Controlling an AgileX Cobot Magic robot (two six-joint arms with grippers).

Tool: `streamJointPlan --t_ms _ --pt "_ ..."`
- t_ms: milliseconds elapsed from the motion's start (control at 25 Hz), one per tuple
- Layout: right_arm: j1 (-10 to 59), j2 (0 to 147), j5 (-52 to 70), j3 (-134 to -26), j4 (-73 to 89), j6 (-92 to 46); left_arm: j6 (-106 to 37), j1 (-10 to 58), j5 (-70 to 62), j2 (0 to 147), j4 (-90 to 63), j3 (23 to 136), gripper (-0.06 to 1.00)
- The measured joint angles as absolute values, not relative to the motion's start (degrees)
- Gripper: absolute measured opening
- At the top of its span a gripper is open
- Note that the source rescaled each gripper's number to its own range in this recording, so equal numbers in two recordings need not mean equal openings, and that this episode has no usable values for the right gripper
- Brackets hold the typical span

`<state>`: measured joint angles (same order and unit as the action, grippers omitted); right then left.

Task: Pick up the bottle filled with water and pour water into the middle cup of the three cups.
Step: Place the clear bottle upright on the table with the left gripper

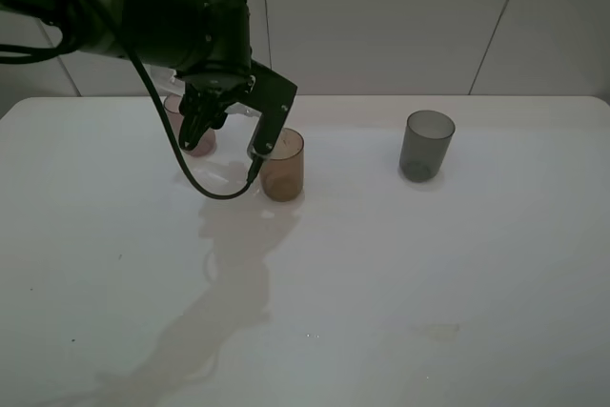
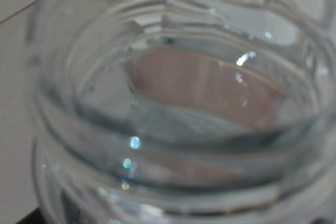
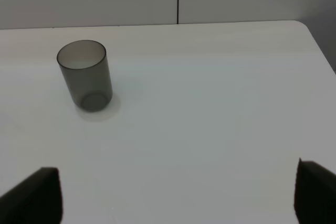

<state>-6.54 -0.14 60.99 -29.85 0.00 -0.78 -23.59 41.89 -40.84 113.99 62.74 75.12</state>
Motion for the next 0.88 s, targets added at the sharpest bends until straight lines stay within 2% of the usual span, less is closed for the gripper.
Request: streamJointPlan --t_ms 880 --pt "-6.54 -0.14 60.99 -29.85 0.00 -0.78 -23.71 40.94 -40.95 113.99 67.33 75.12 0.01"
